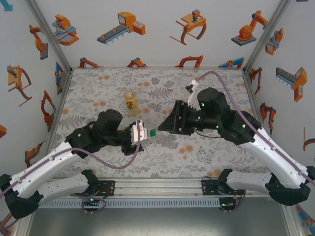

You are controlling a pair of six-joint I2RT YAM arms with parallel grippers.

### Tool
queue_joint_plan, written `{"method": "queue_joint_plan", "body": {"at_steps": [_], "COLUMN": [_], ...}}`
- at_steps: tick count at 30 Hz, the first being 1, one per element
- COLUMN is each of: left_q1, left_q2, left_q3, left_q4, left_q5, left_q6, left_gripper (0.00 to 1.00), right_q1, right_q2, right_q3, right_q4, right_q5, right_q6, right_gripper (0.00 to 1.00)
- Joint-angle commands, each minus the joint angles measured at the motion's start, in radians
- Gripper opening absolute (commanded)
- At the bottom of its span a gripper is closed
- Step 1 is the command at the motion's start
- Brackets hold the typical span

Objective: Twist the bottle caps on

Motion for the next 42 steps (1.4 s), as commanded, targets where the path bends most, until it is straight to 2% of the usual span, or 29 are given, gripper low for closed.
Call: {"method": "queue_joint_plan", "body": {"at_steps": [1,5,8,10,13,15,19,26,33,42], "left_q1": [-0.005,-0.007,-0.007,-0.007,-0.007,-0.008,-0.009,-0.008,-0.009,-0.009], "left_q2": [-0.015,-0.017,-0.018,-0.02,-0.022,-0.026,-0.034,-0.033,-0.034,-0.034], "left_q3": [0.008,0.009,0.008,0.008,0.008,0.008,0.009,0.016,0.024,0.029], "left_q4": [0.019,0.019,0.016,0.015,0.011,0.008,0.004,0.003,0.002,-0.005], "left_q5": [0.022,0.021,0.022,0.02,0.02,0.02,0.021,0.046,0.066,0.067], "left_q6": [0.0,-0.002,-0.003,-0.003,-0.002,0.001,0.01,0.022,0.028,0.024], "left_gripper": [0.0,0.0,0.0,0.0,0.0,0.0,0.0,0.0,0.0,0.0], "right_q1": [-0.009,-0.009,-0.01,-0.011,-0.012,-0.012,-0.012,-0.011,-0.01,-0.006], "right_q2": [-0.007,-0.041,-0.063,-0.062,-0.066,-0.067,-0.056,0.027,0.082,0.115], "right_q3": [0.04,0.023,0.016,0.026,0.024,0.03,0.07,0.203,0.24,0.225], "right_q4": [0.009,0.06,0.102,0.106,0.11,0.108,0.019,-0.202,-0.223,-0.195], "right_q5": [0.011,0.004,-0.064,-0.075,-0.187,-0.231,-0.37,-0.431,-0.461,-0.488], "right_q6": [-0.235,-0.476,-0.685,-0.79,-1.014,-1.102,-1.365,-1.684,-1.73,-1.717], "right_gripper": [0.55,0.6,0.64,0.64,0.62,0.61,0.61,0.6,0.6,0.53]}}
